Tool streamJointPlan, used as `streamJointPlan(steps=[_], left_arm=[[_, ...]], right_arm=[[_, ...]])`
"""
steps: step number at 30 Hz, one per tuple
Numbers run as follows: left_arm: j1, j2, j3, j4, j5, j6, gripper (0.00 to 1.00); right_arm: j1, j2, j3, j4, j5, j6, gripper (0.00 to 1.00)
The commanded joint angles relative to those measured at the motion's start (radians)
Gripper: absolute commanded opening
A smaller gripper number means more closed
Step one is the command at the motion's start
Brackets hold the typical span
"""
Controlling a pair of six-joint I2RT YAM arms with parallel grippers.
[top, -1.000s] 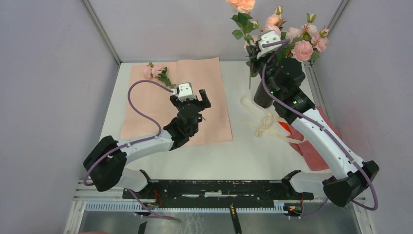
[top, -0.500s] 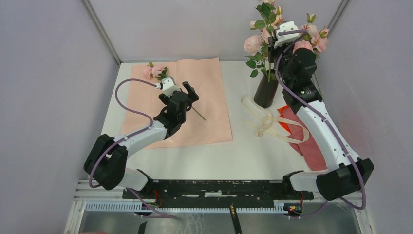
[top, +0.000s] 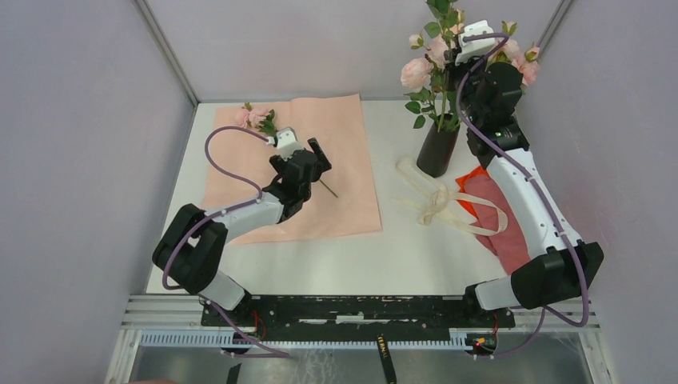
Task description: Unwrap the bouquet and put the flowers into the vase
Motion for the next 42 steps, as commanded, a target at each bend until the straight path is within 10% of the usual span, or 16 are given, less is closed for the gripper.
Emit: streamJointPlan(steps=[1, 42], left_arm=[[0.005, 0.025, 0.053, 0.031, 0.023, -0.032, 0.96], [0.009, 0.095, 0.046, 0.070, 0.109, -0.063, 0.93]], right_arm=[[-0.012, -0.020, 0.078, 0.042, -0.015, 0.008, 0.00], [-0.084, -0.112, -0.492, 0.241, 0.008, 0.123, 0.00]])
